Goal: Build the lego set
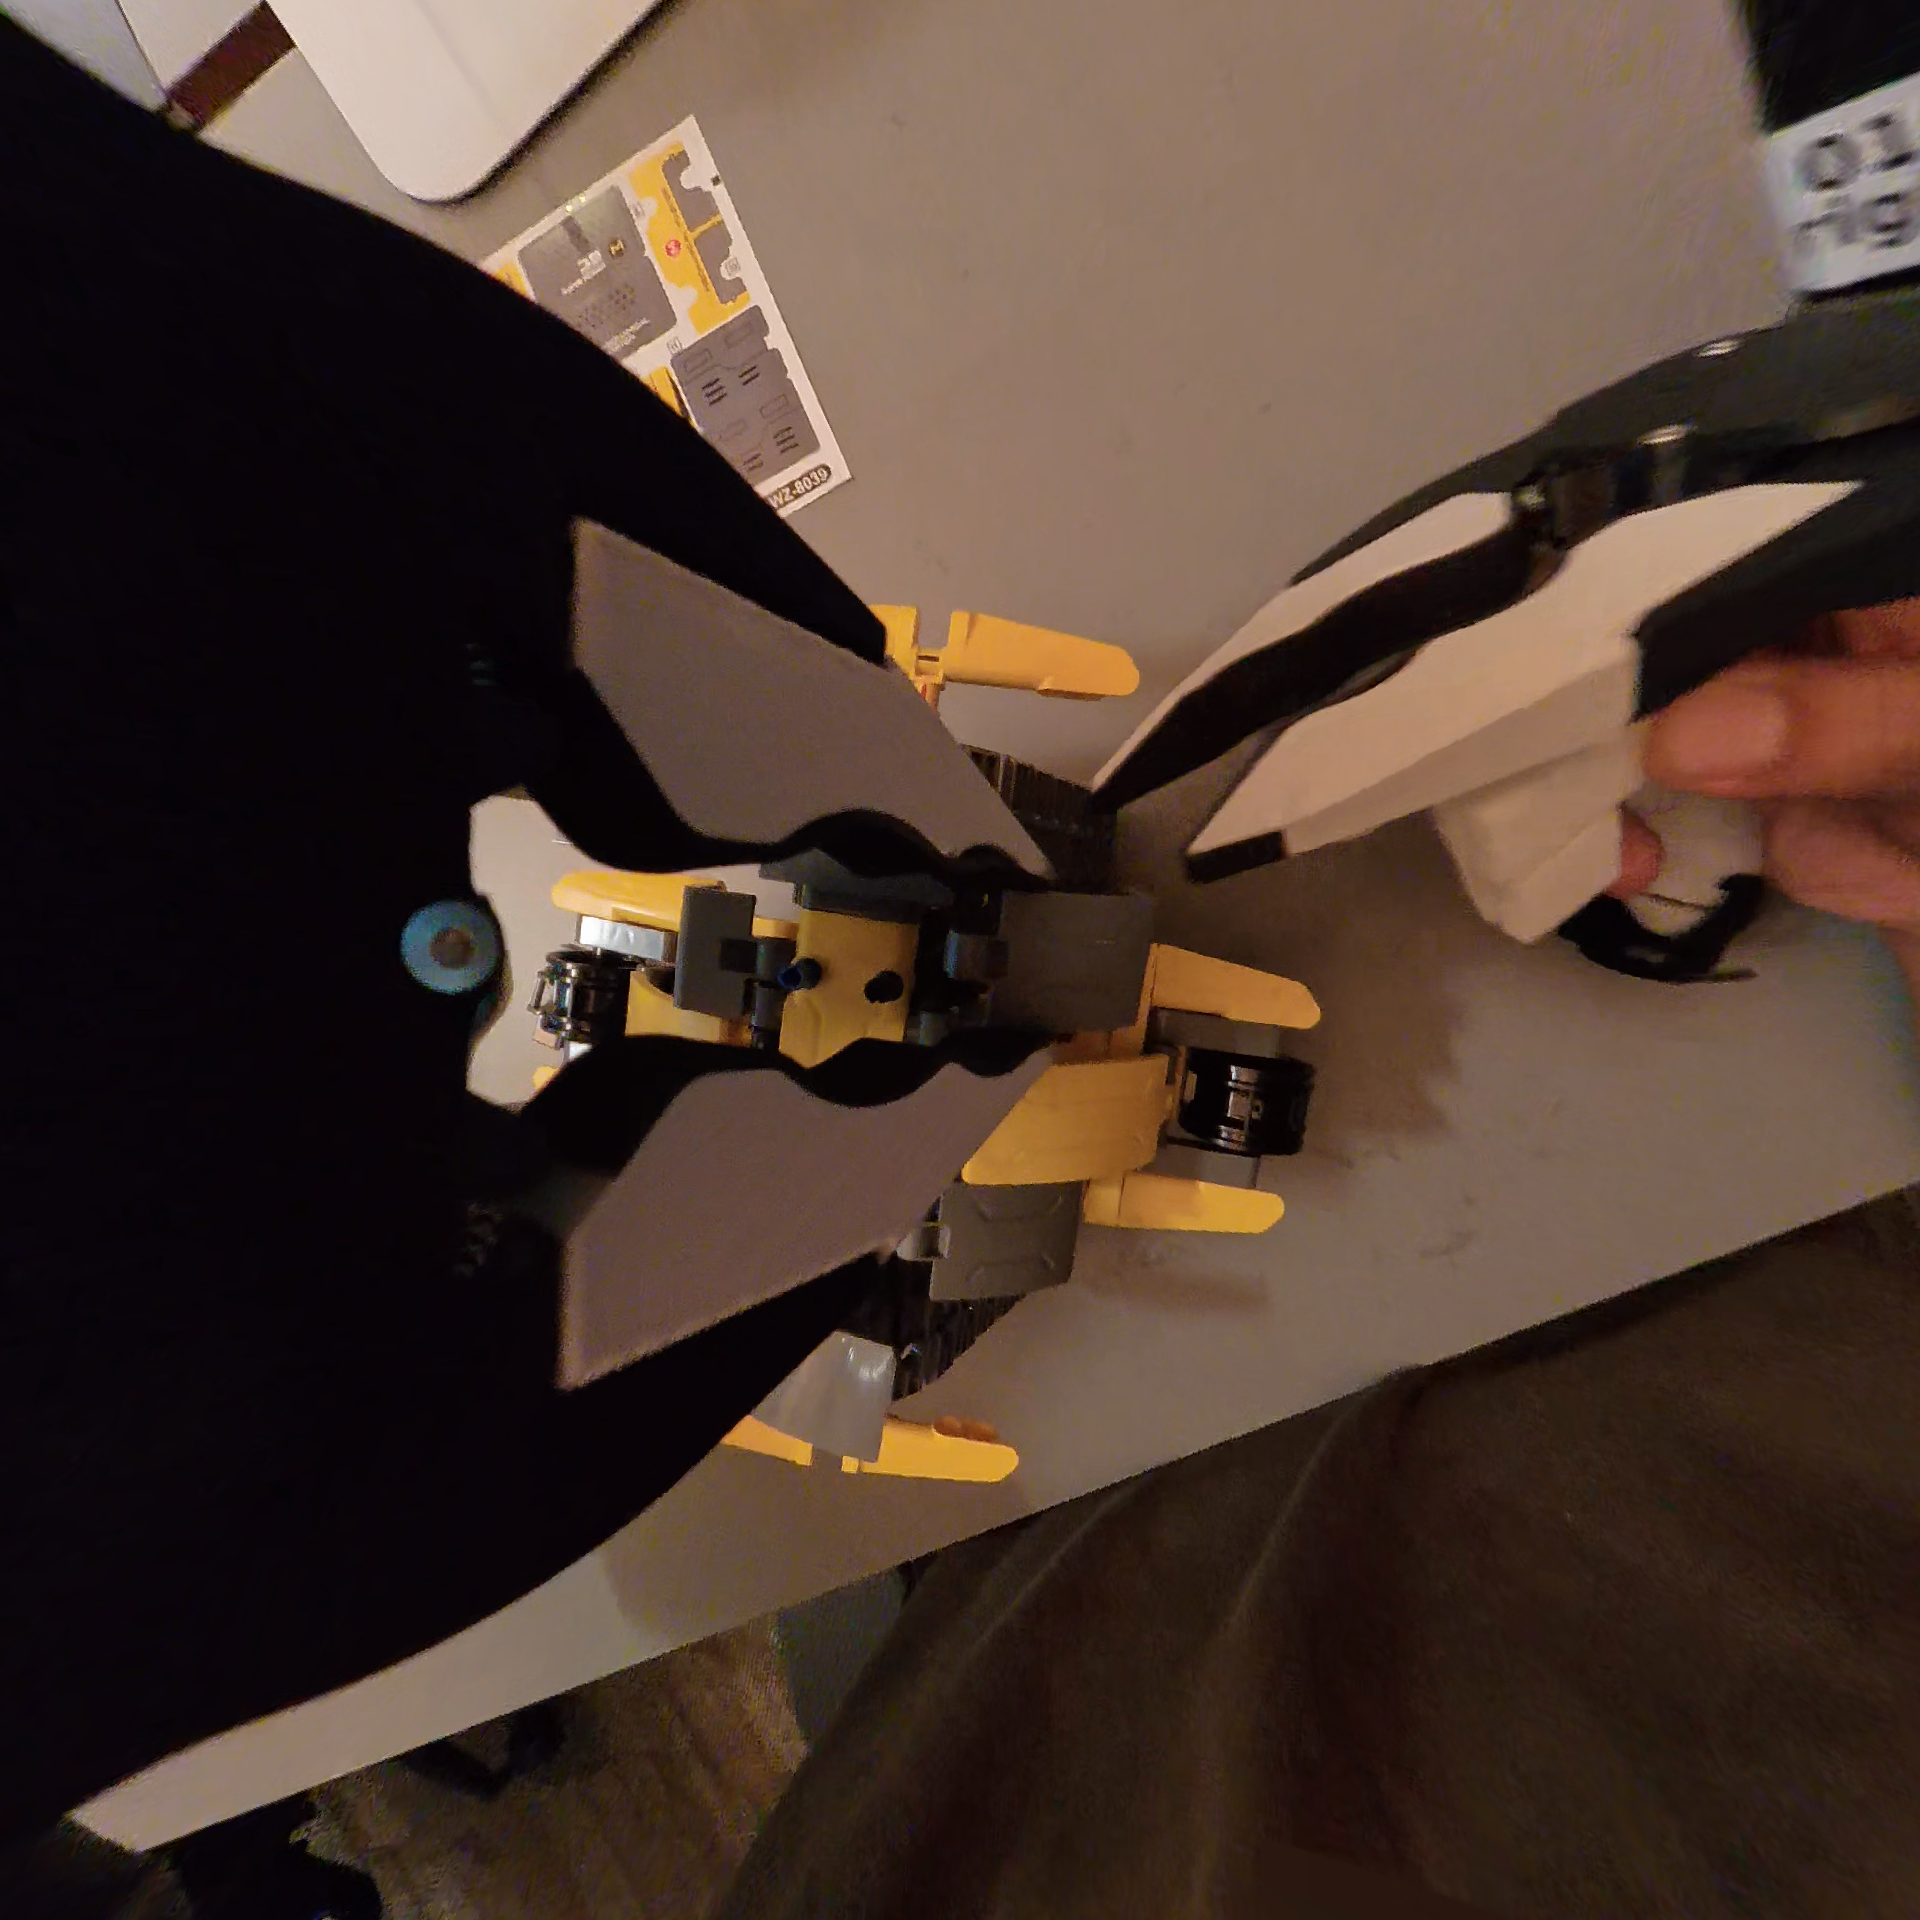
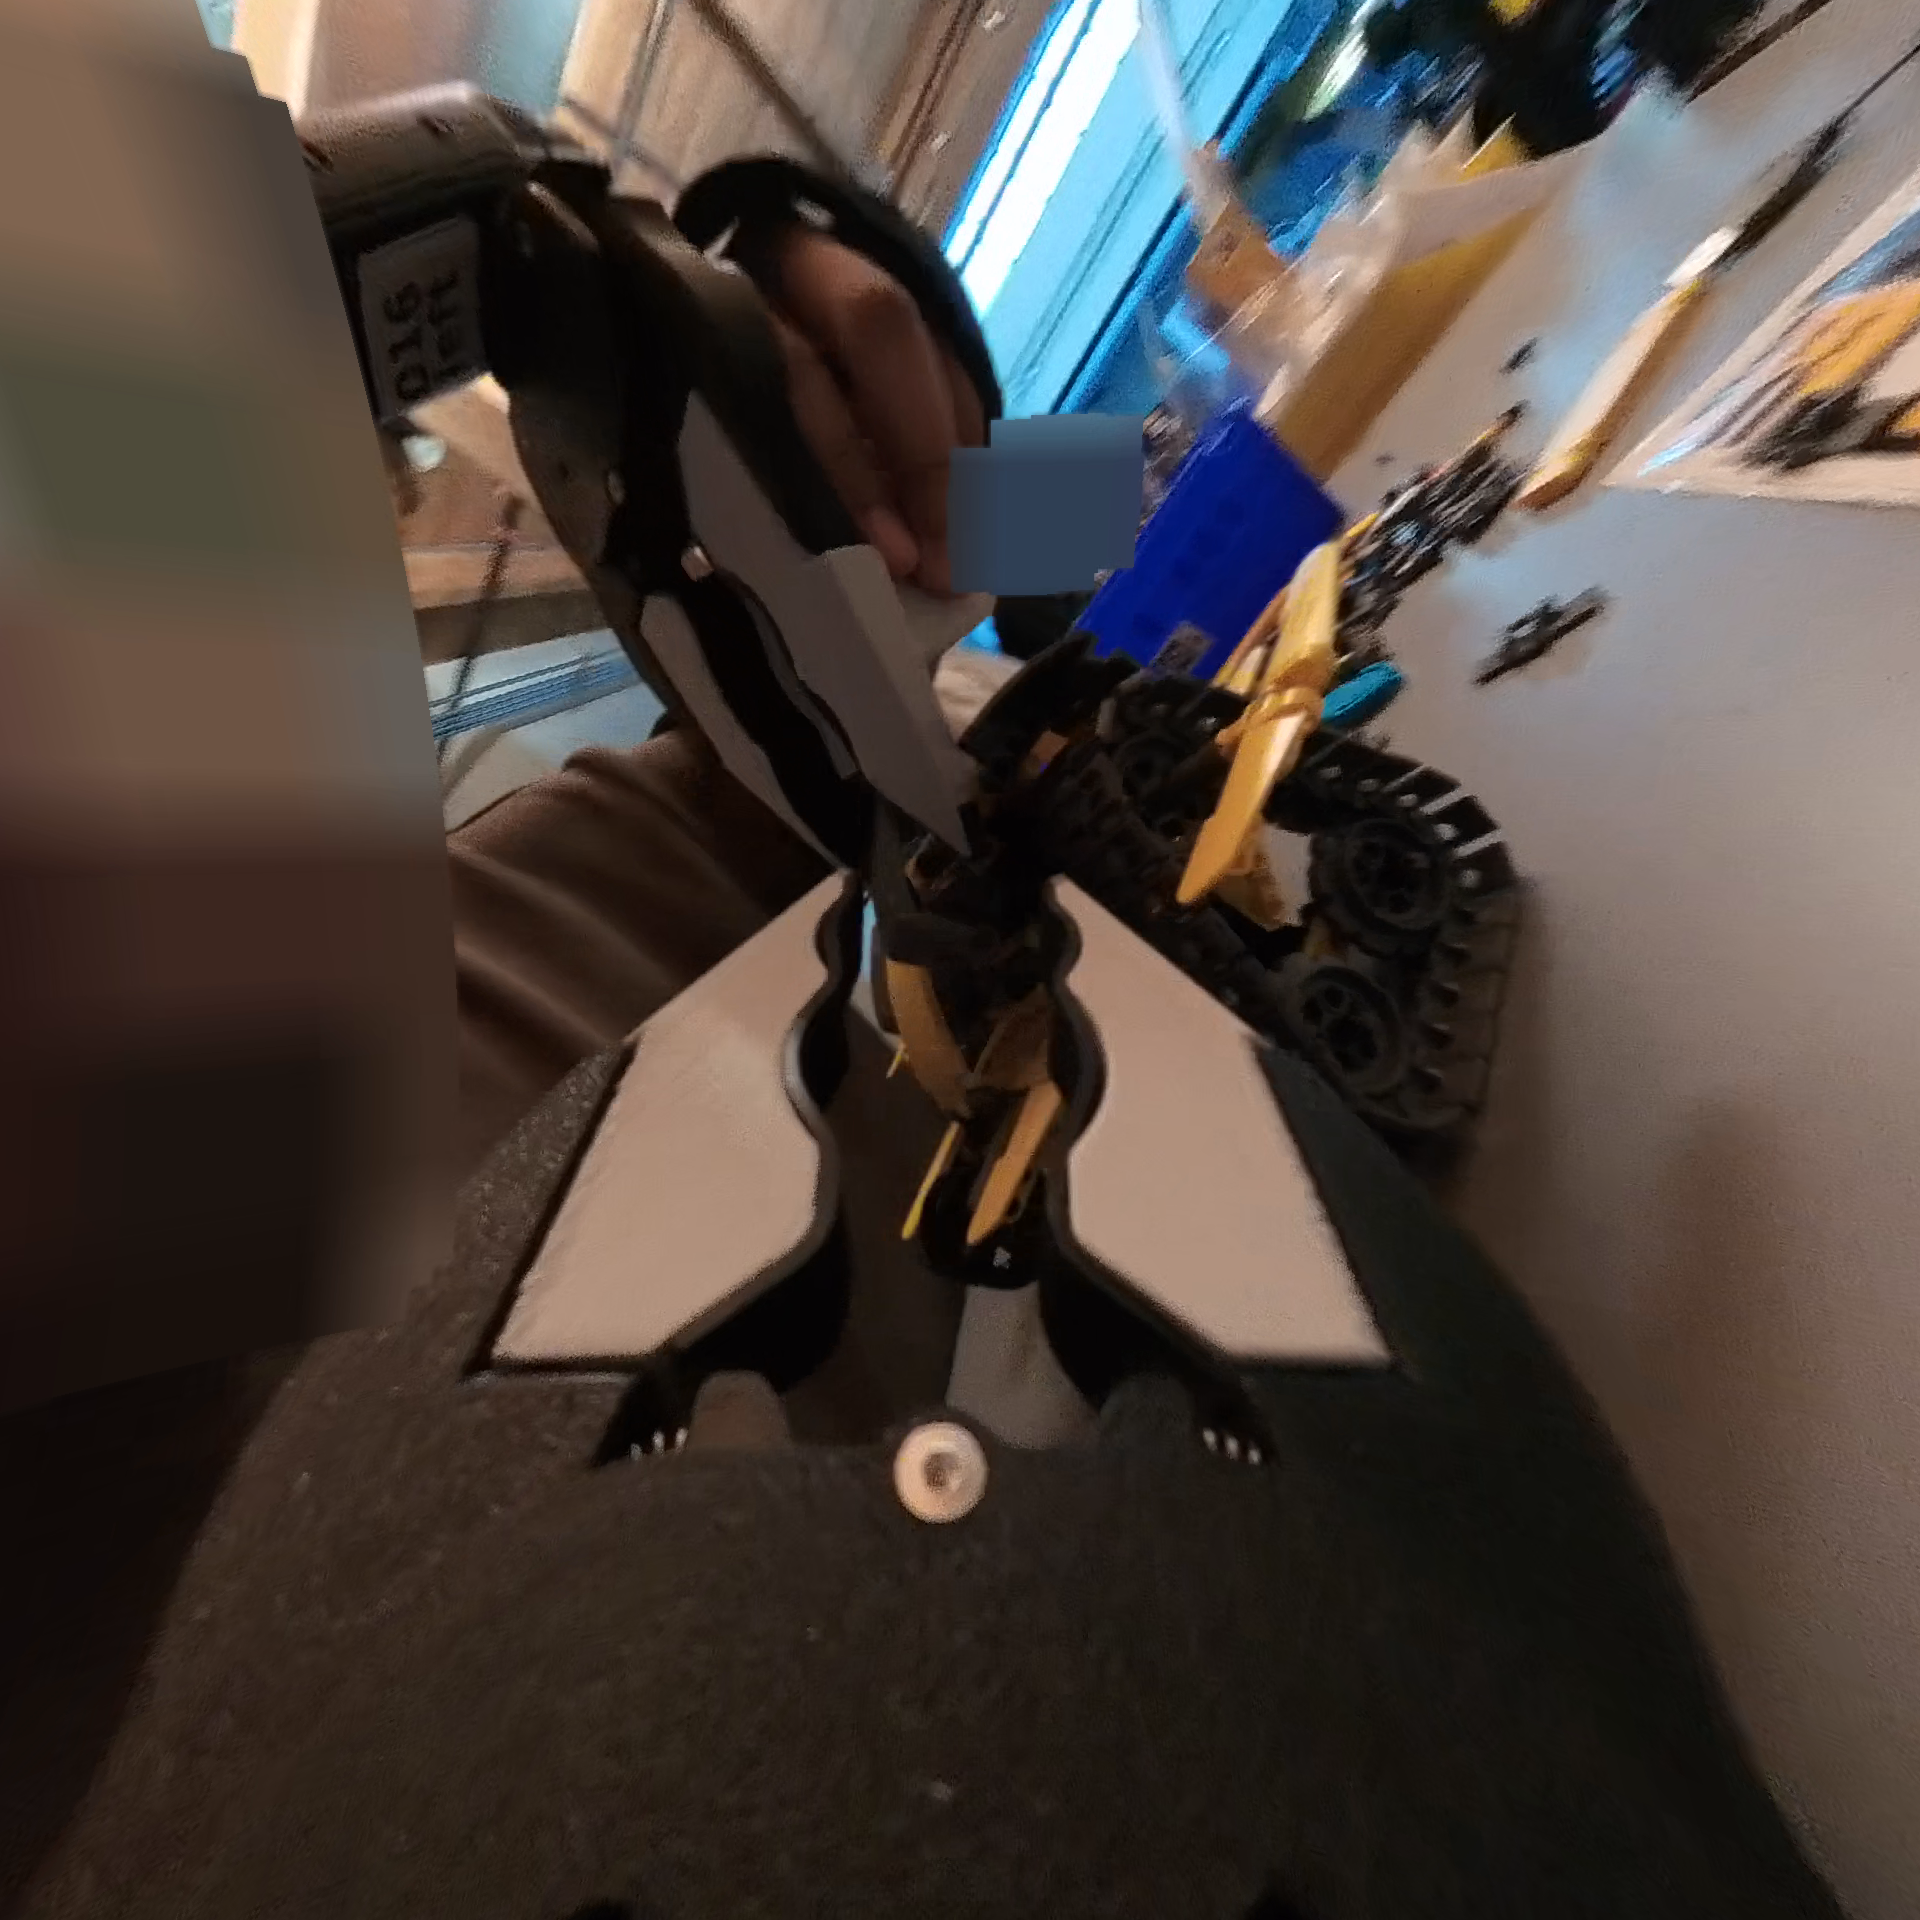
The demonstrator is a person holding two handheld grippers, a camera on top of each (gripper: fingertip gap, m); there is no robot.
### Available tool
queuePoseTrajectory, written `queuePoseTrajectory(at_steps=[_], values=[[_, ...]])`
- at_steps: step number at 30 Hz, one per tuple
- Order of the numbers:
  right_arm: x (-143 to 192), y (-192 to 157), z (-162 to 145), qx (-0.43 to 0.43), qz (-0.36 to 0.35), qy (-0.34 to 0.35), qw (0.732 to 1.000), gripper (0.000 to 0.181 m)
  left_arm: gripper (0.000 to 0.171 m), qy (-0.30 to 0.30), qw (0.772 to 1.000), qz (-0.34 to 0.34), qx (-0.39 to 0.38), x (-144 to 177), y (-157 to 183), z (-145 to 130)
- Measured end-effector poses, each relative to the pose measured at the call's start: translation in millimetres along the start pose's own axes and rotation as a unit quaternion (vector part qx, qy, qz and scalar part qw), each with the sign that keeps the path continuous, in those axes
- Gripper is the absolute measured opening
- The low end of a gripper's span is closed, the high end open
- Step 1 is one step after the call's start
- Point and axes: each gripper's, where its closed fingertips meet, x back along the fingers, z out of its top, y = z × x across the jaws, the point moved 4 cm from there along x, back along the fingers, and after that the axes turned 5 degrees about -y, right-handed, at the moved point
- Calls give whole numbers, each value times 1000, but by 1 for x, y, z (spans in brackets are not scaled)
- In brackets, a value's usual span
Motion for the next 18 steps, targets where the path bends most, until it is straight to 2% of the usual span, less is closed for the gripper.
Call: queuePoseTrajectory(at_steps=[2,4,6,8,11,13,15,17,18], values=[[13,-9,4,43,-57,39,997,32,23,-11,1000,2,1,0,2,0],[22,-19,7,130,-154,75,977,34,23,-22,1000,5,5,-1,3,1],[21,-34,6,244,-244,79,935,34,23,-35,999,3,8,-1,4,1],[10,-45,0,342,-317,44,884,36,23,-45,999,-1,12,-1,4,2],[-8,-47,-11,420,-393,-30,818,36,23,-58,998,-8,16,-2,3,3],[-18,-44,-17,432,-402,-69,804,37,23,-62,998,-11,16,-3,3,4],[-25,-40,-21,429,-400,-90,805,36,23,-62,998,-14,16,-4,3,5],[-28,-36,-23,428,-398,-104,805,22,23,-62,998,-16,16,-5,3,6],[-28,-35,-23,427,-399,-106,805,23,23,-62,998,-17,15,-6,3,6]])
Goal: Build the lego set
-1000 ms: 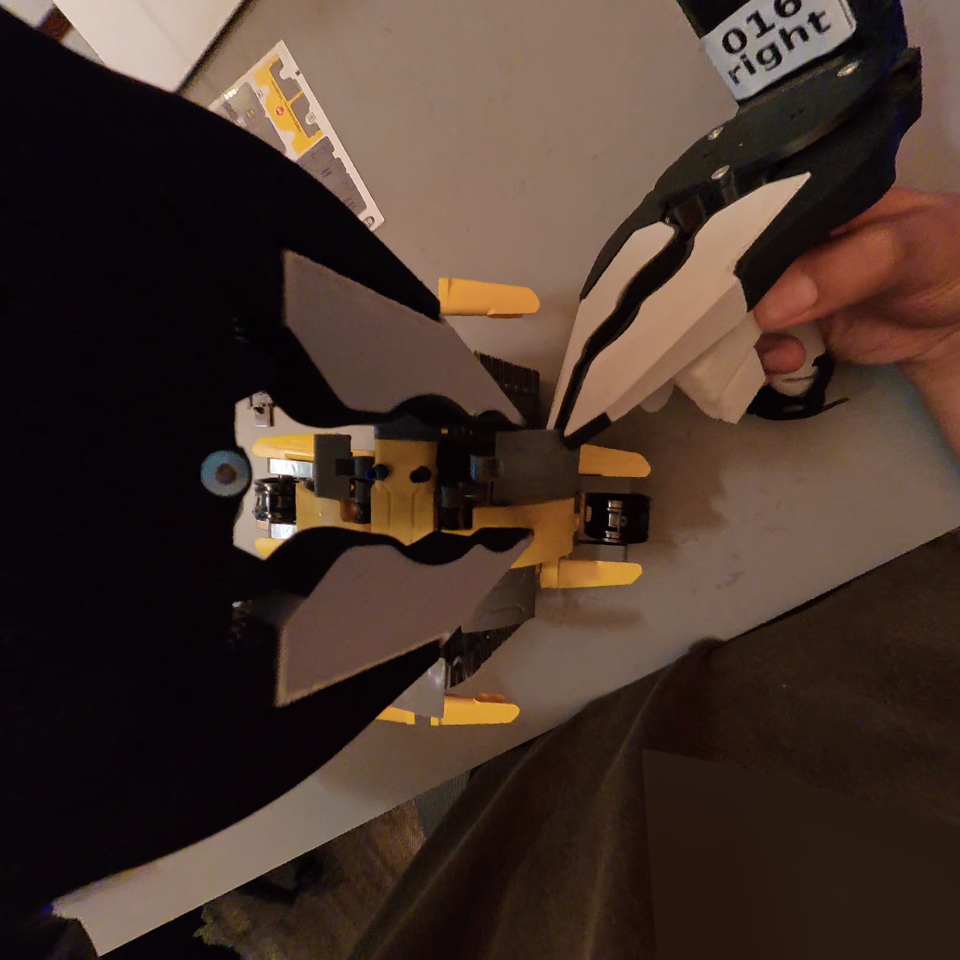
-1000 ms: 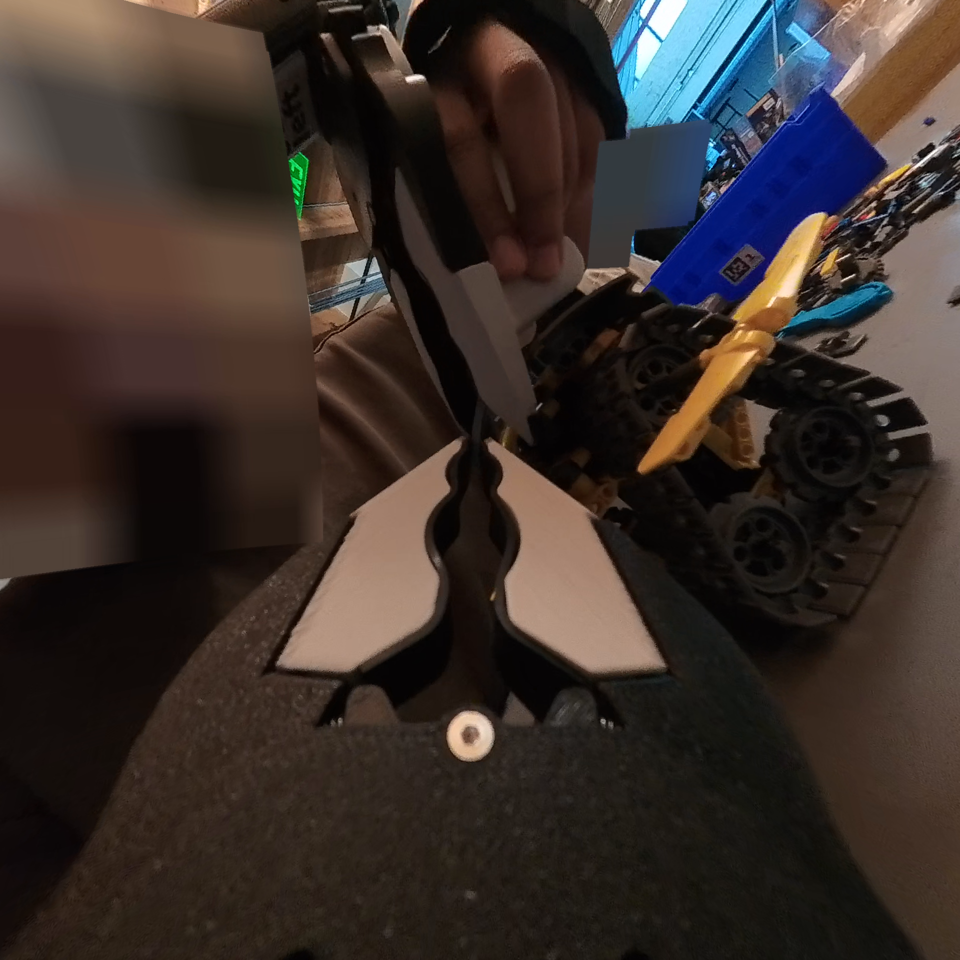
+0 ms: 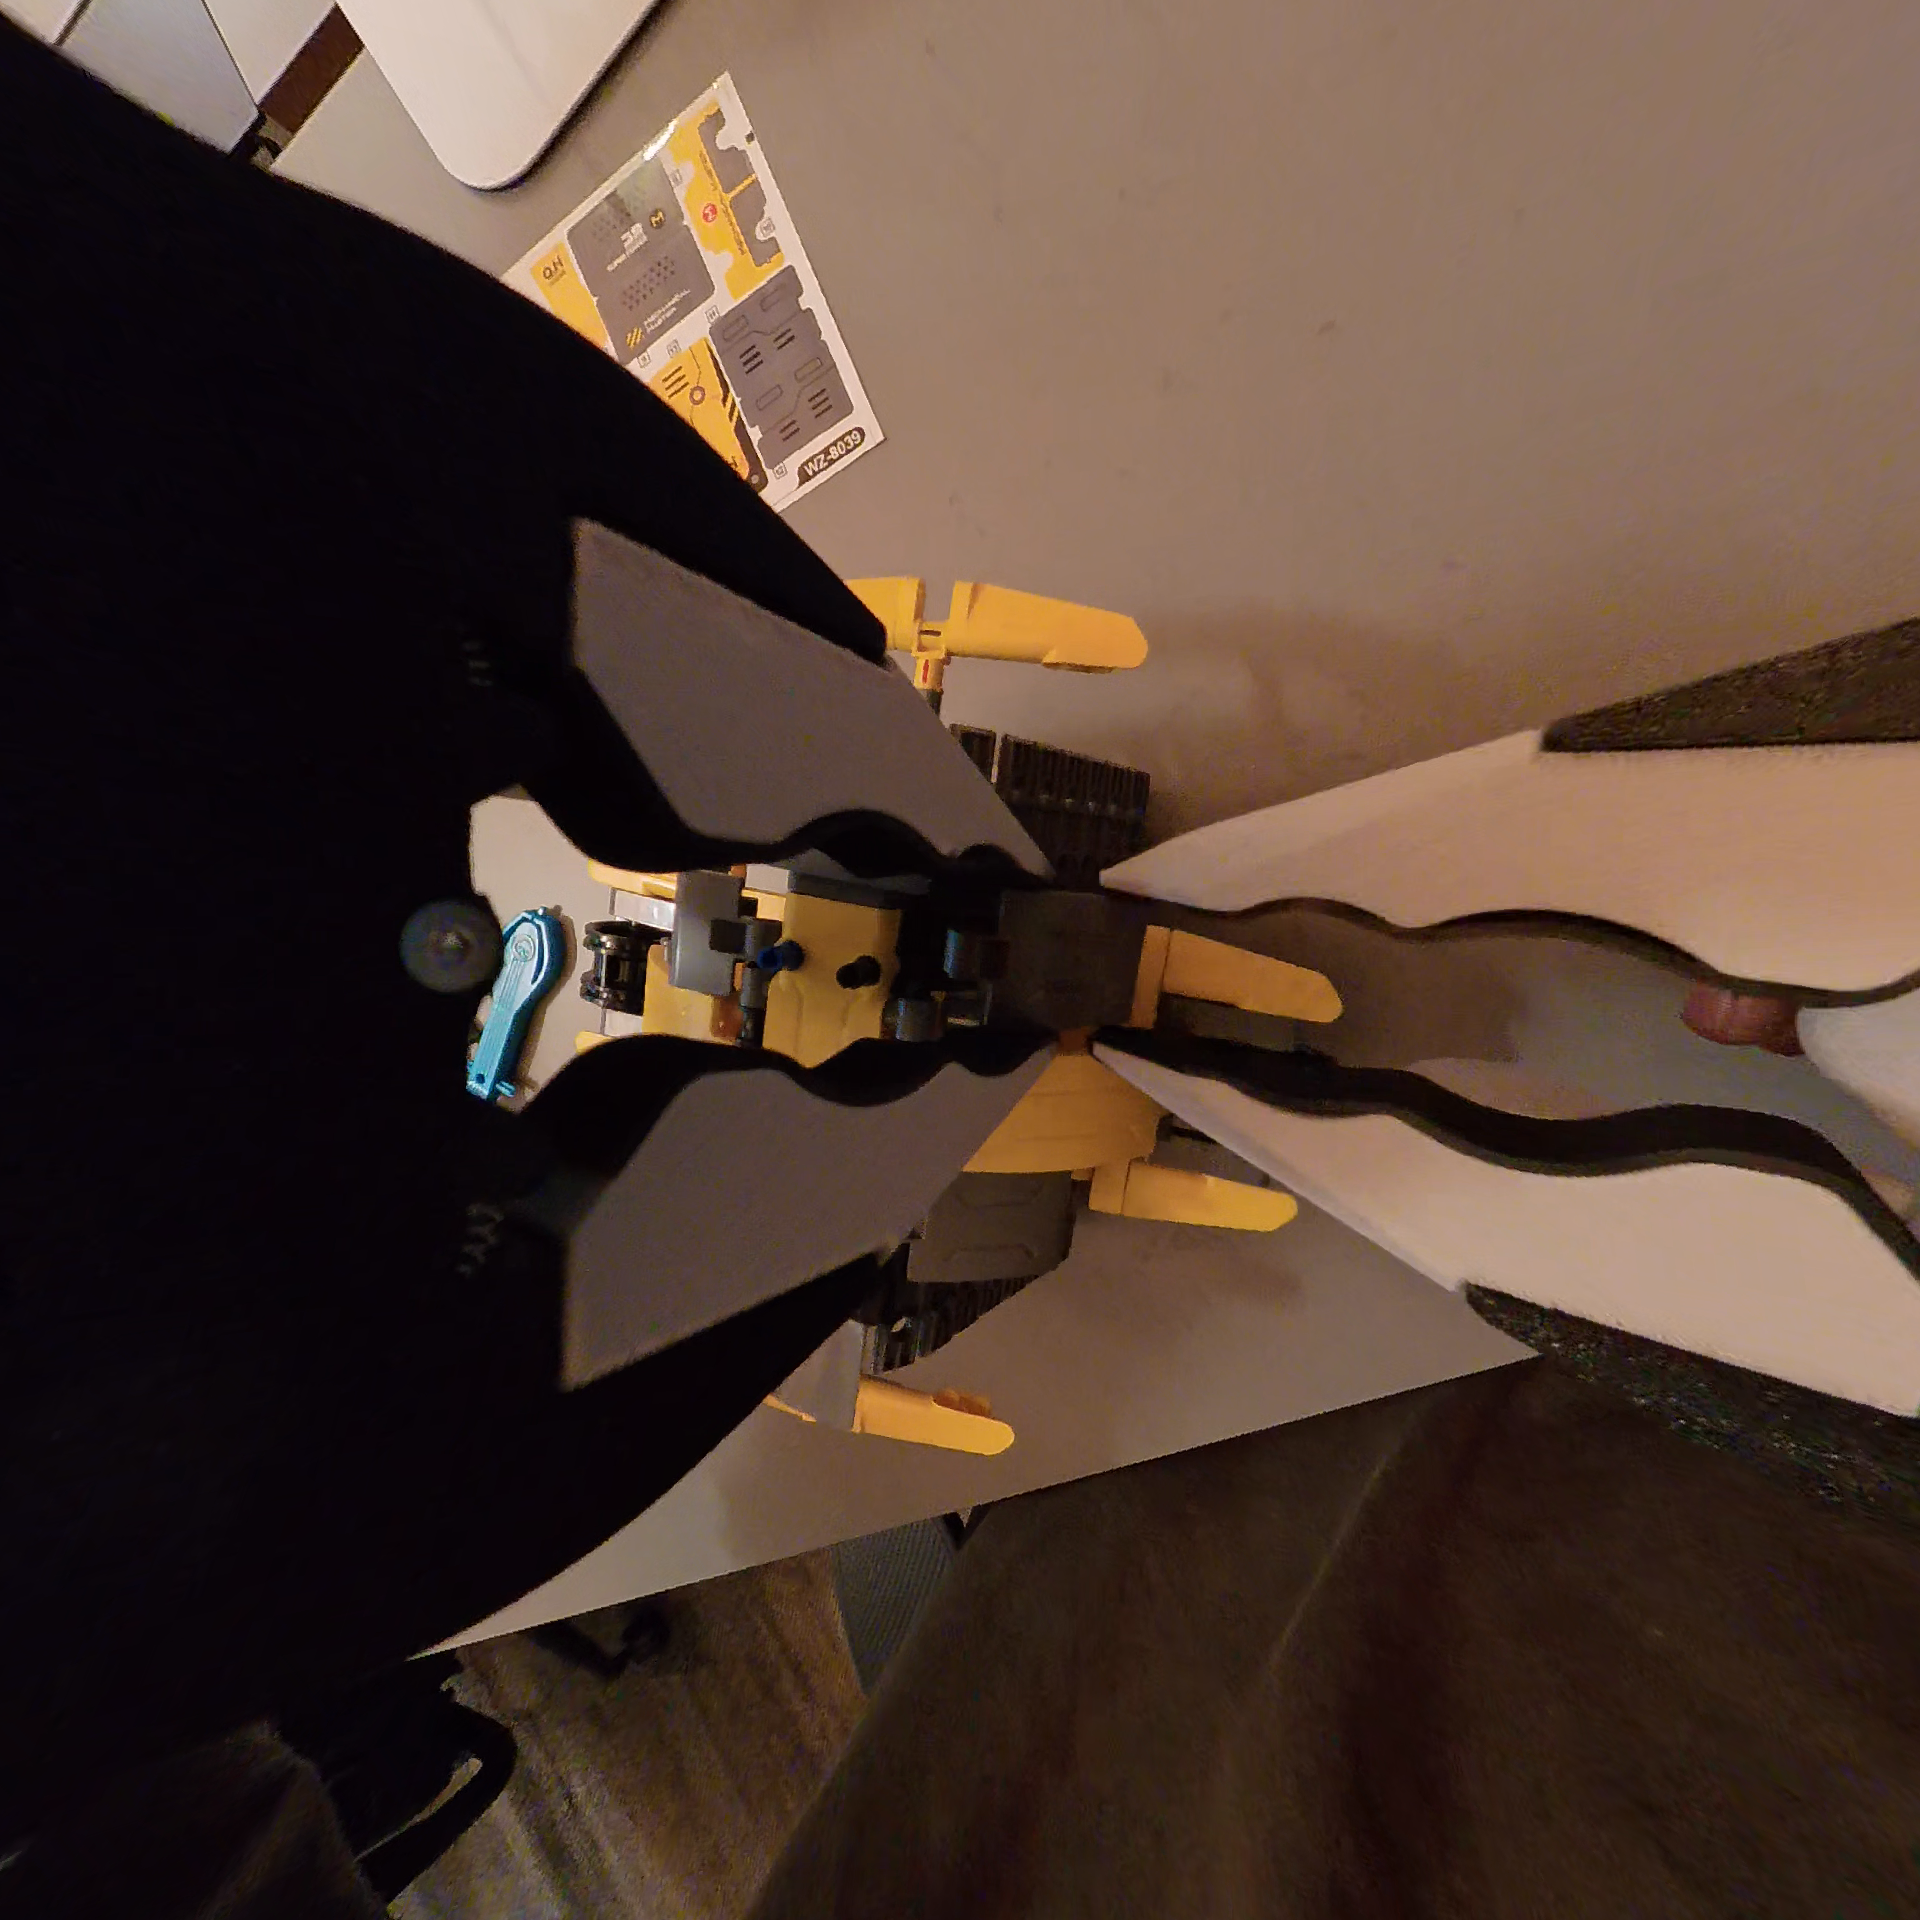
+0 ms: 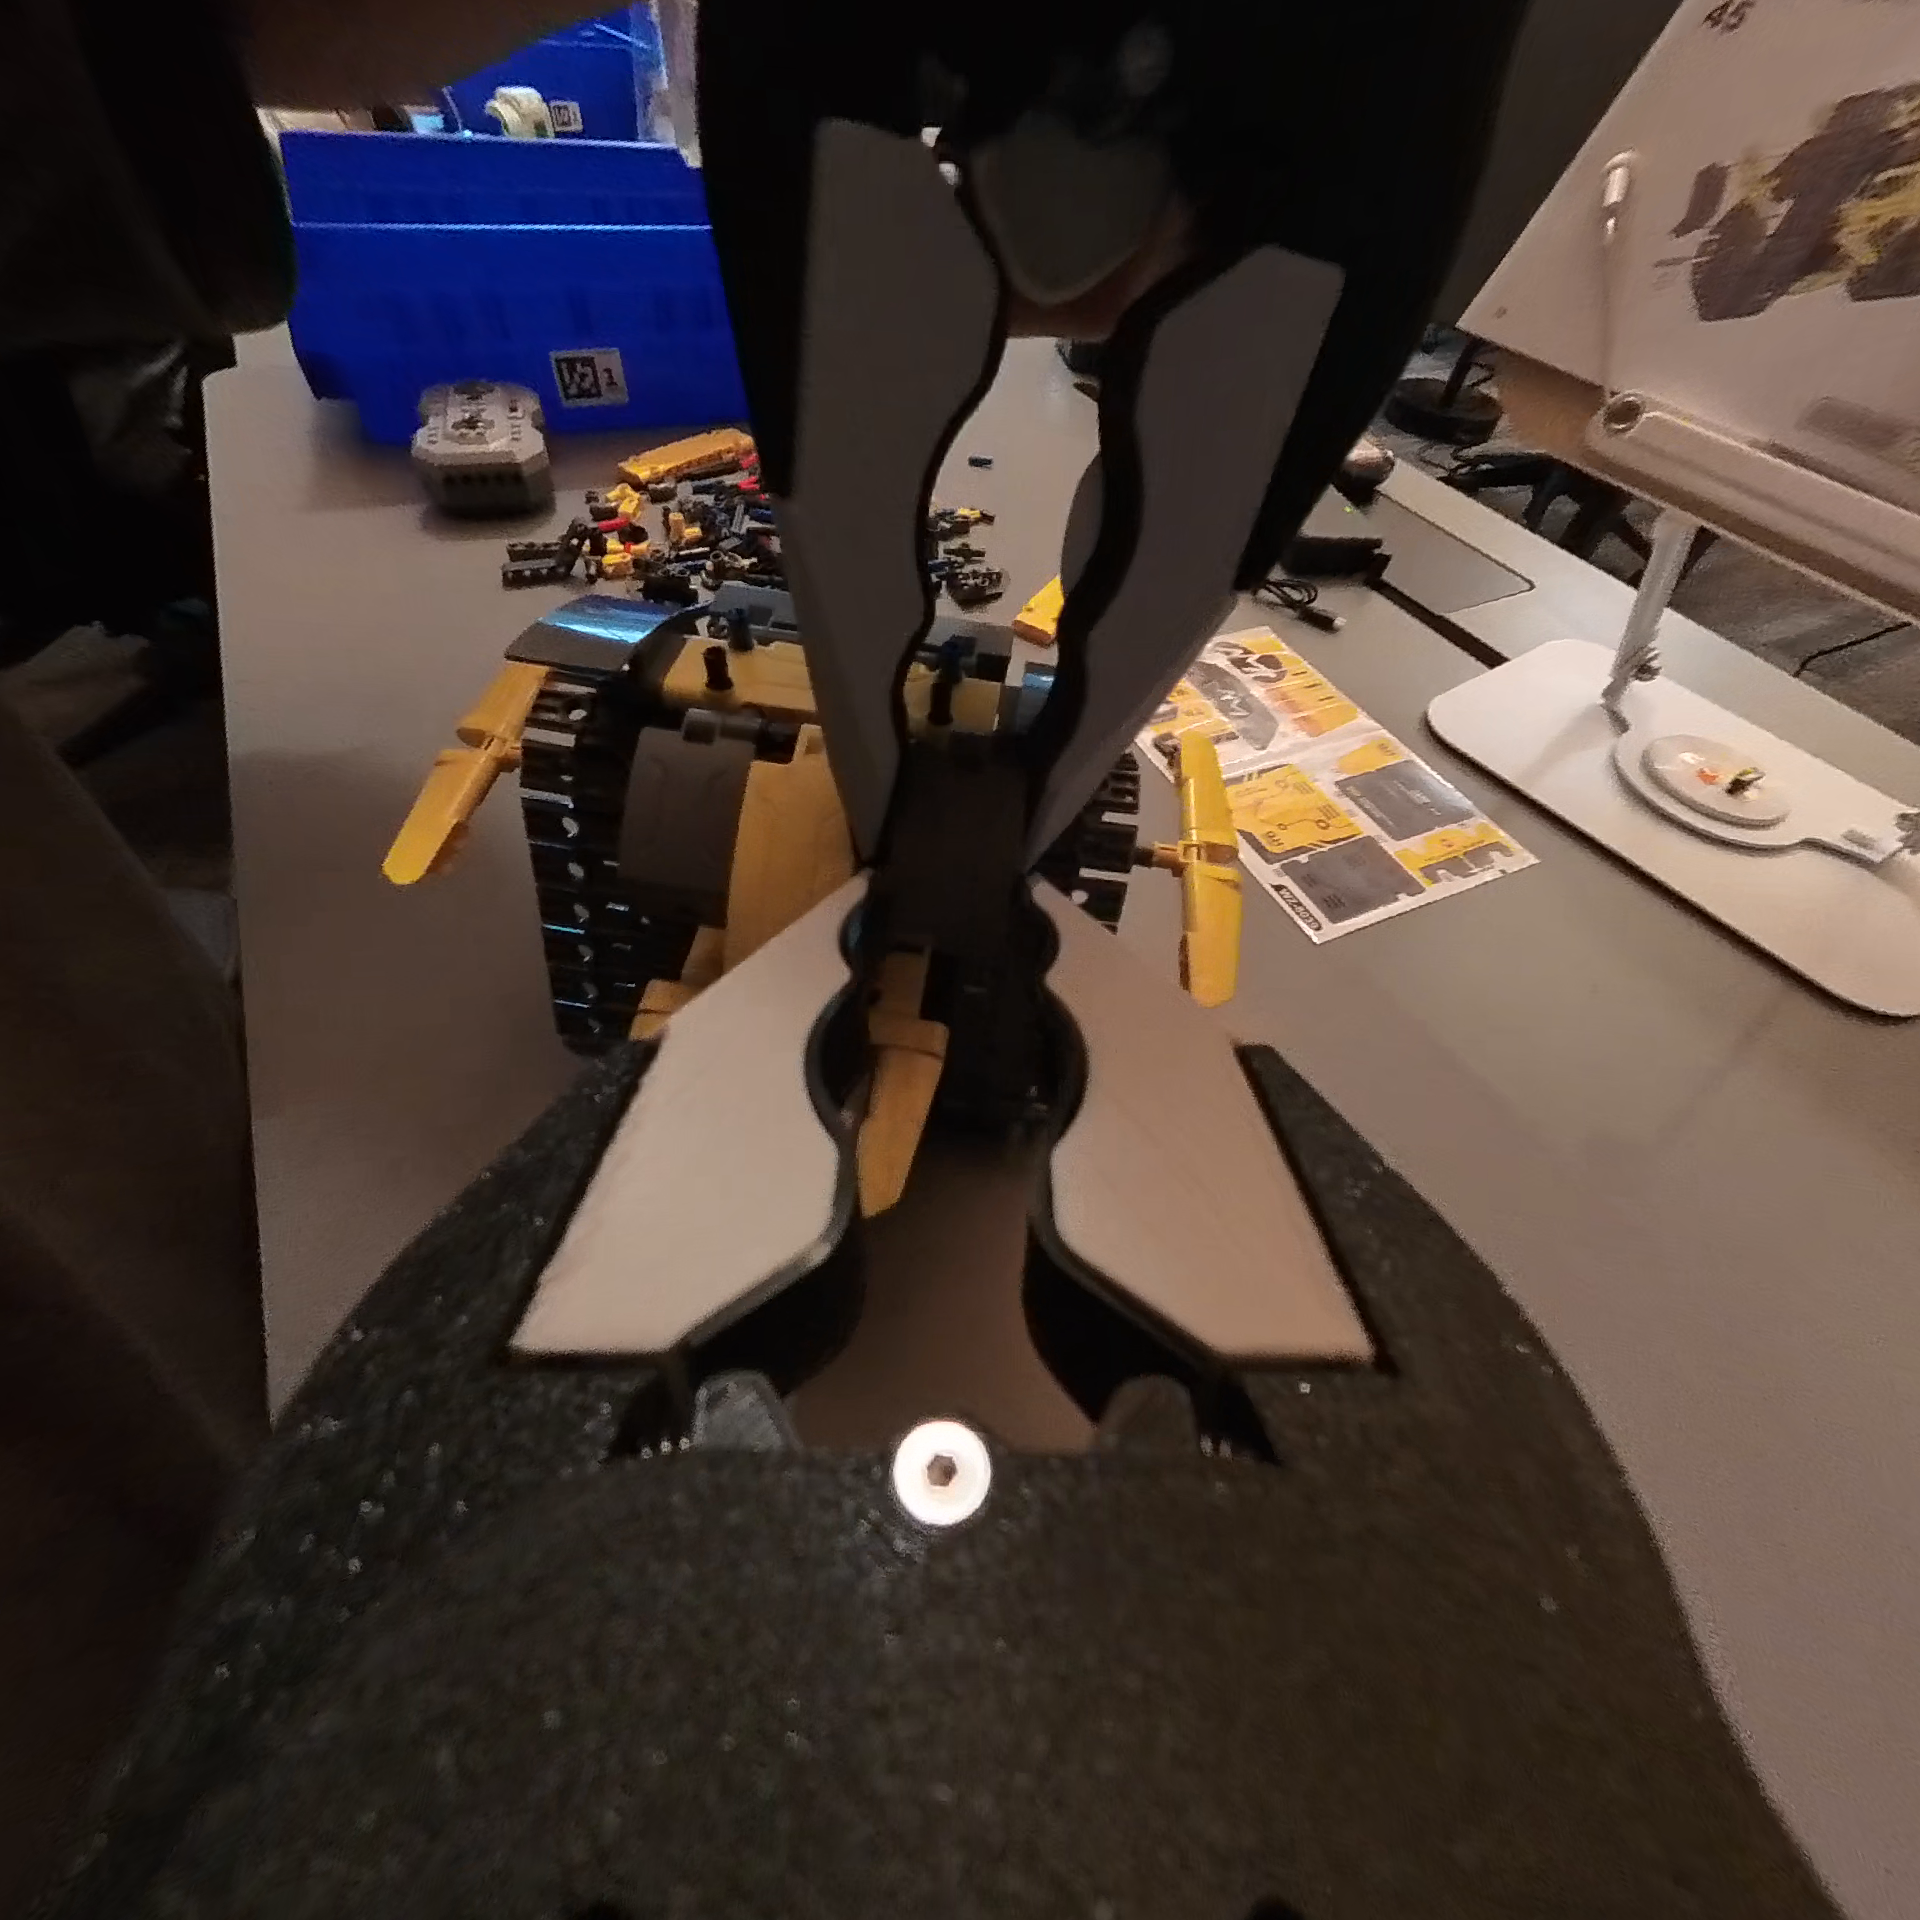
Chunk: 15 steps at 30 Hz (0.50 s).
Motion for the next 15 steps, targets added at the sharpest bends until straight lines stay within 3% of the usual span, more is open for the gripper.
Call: queuePoseTrajectory(at_steps=[5,8,12,15], values=[[-2,2,-3,-24,16,-3,1000,22,24,16,1000,-1,7,-2,0,1],[-2,9,-7,-58,23,16,998,21,53,44,998,-4,33,5,5,0],[-2,16,-15,-121,58,51,990,21,76,150,985,13,82,32,14,-10],[-3,16,-15,-138,75,70,985,21,90,239,962,43,126,49,27,-27]])
